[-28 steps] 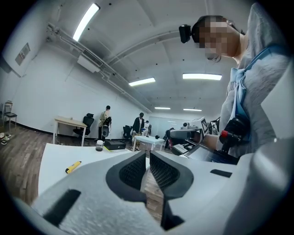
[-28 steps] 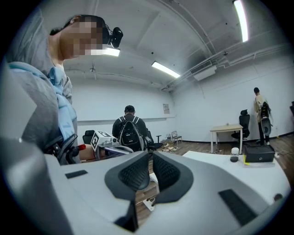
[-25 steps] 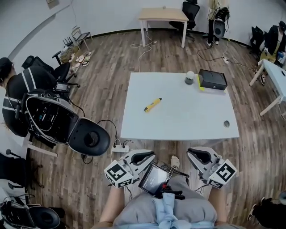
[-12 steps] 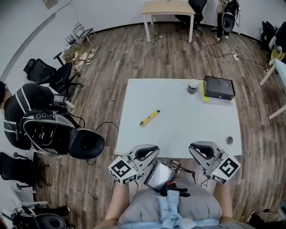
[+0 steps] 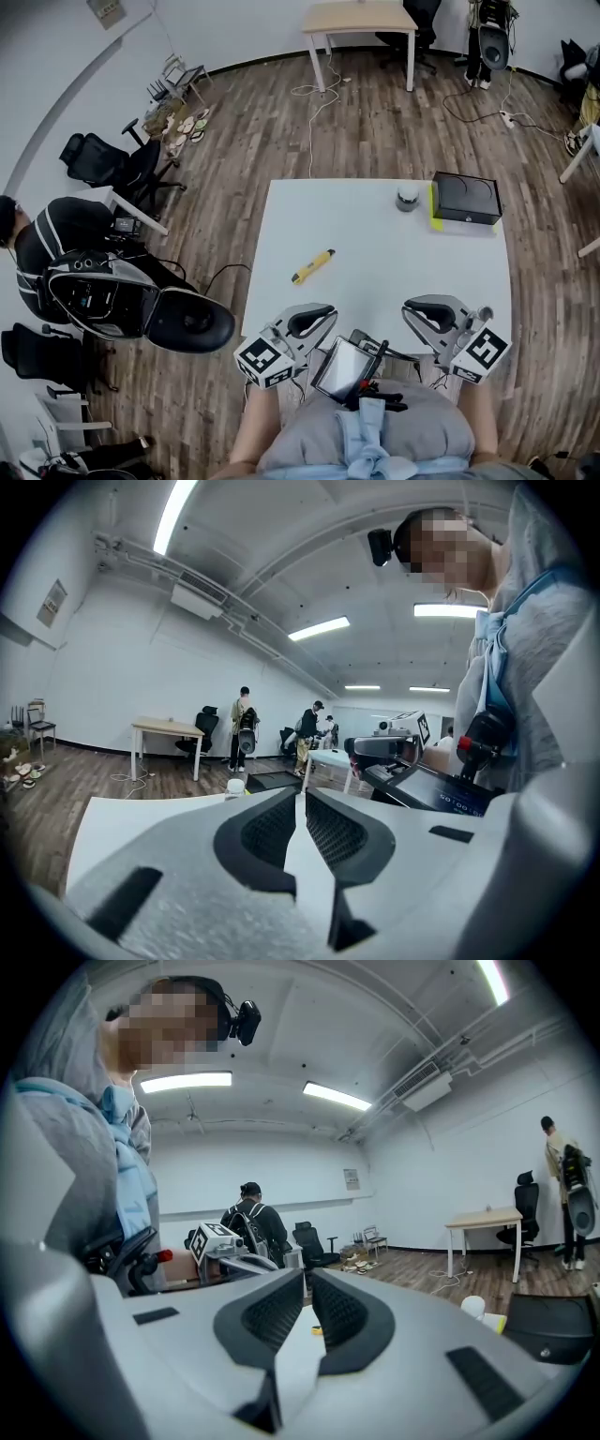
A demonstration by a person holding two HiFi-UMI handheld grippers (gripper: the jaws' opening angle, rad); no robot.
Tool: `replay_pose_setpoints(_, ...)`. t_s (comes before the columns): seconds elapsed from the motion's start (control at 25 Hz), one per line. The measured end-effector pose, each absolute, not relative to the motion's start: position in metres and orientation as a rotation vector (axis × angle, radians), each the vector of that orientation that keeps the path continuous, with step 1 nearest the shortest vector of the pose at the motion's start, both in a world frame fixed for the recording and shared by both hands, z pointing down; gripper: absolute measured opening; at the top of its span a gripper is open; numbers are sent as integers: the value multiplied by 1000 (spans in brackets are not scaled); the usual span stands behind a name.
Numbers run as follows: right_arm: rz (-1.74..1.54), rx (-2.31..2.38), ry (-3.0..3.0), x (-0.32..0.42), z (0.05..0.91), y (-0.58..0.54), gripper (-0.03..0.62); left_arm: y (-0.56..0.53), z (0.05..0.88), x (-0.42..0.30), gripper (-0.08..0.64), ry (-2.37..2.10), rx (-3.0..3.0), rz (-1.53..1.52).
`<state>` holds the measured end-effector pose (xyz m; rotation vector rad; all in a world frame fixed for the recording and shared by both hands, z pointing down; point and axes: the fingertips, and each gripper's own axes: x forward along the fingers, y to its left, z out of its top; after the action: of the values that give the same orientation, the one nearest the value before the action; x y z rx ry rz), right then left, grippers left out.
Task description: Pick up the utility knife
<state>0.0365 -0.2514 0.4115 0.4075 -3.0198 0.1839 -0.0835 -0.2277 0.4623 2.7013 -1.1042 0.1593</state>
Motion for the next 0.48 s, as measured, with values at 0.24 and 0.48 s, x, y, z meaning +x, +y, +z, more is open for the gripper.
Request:
replay_pose_setpoints(0.24, 184, 409, -3021, 42, 410, -269, 31, -244, 464, -86, 35, -1144, 2683, 180)
replay_pose_setpoints(0.48, 206, 462, -3017, 41, 411, -276, 31, -255, 470, -98, 35, -1125, 2676, 218)
